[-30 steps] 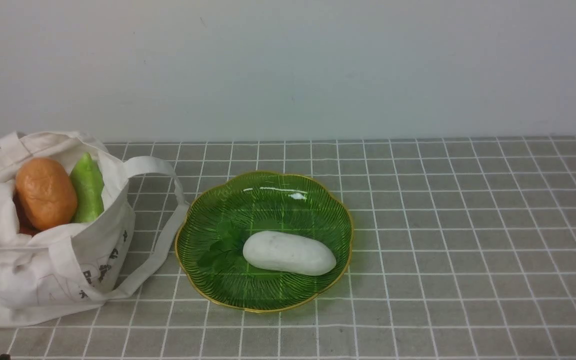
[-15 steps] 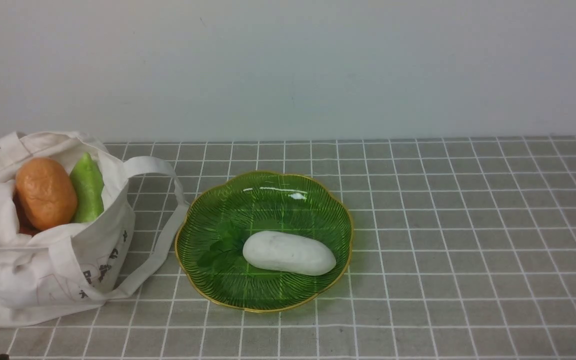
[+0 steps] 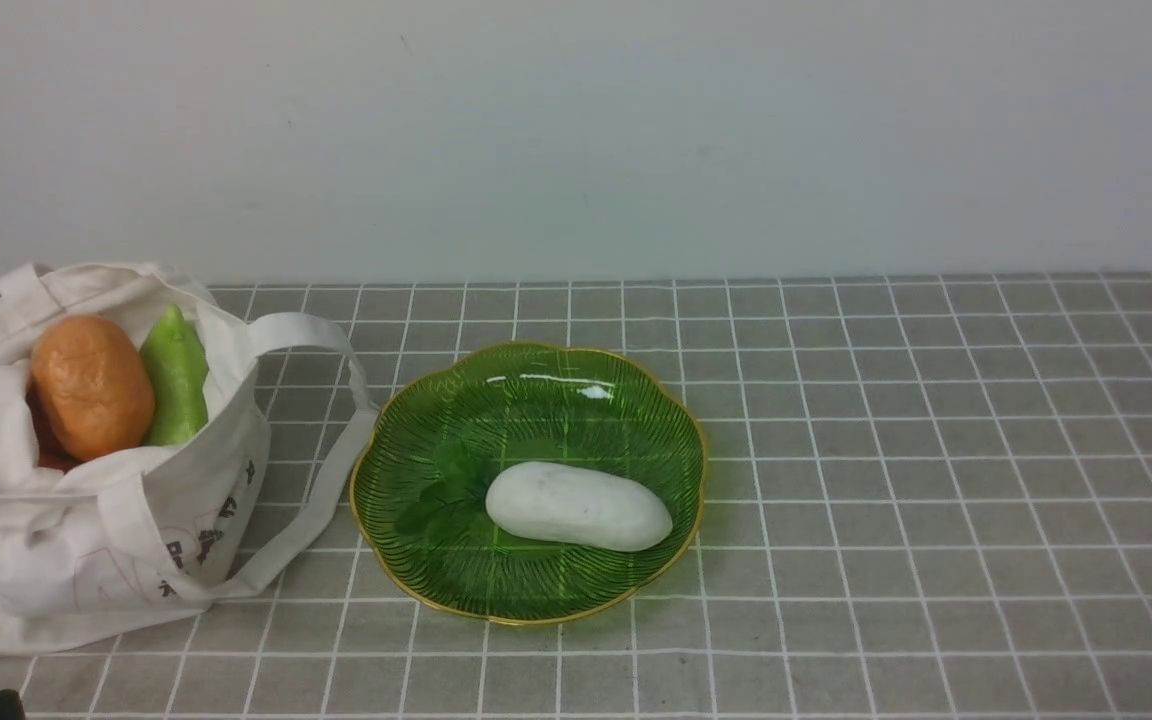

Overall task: Take vegetables from bag on grey coffee tablecloth place on plate.
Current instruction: 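Reach into the cloth bag and grasp the potato inside with the left gripper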

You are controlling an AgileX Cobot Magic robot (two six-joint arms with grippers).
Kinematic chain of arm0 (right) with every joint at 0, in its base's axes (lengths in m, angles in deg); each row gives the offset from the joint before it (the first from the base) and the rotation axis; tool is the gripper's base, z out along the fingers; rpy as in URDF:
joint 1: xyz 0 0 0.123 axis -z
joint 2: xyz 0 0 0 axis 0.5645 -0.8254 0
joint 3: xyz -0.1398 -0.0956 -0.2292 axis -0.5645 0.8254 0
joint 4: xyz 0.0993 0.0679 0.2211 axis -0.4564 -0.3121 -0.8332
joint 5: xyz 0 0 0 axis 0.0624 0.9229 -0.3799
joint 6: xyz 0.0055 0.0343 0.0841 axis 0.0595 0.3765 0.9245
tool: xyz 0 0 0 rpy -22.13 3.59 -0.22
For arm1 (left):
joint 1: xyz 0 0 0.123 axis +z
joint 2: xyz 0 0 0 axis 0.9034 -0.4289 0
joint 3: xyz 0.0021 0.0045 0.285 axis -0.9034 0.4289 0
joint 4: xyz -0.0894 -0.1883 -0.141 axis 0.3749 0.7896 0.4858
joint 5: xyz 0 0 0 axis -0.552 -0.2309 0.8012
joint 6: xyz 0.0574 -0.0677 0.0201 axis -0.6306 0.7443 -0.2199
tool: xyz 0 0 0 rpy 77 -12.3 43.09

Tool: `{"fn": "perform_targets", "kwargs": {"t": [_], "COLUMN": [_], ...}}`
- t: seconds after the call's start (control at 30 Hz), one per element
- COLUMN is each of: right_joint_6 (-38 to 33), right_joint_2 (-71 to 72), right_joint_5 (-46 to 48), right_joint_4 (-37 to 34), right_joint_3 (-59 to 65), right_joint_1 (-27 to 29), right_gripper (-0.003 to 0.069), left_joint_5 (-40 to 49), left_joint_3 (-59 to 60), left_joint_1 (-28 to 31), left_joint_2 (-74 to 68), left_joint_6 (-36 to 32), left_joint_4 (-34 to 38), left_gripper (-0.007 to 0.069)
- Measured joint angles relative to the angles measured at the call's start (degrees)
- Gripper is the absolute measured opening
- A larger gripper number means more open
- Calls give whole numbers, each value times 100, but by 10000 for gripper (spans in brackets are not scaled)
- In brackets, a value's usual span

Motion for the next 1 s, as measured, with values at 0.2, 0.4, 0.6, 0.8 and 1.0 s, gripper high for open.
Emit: {"fn": "perform_targets", "kwargs": {"t": [0.2, 0.4, 0.6, 0.8, 1.0], "right_joint_6": [0, 0, 0, 0, 0], "right_joint_2": [0, 0, 0, 0, 0], "right_joint_5": [0, 0, 0, 0, 0], "right_joint_4": [0, 0, 0, 0, 0], "right_joint_3": [0, 0, 0, 0, 0], "right_joint_1": [0, 0, 0, 0, 0], "right_gripper": [-13, -13, -13, -13, -13], "left_joint_5": [-484, -1090, -1547, -470, 2030], "left_joint_3": [0, 0, -583, -2563, -4601], "left_joint_1": [0, 0, 0, 0, 0], "left_joint_2": [0, 0, 0, -702, -3053], "left_joint_6": [747, 806, 407, -877, -912], "left_joint_4": [1885, 2979, 3079, 2233, 1214], "left_gripper": [-5, -5, -5, -5, -5]}}
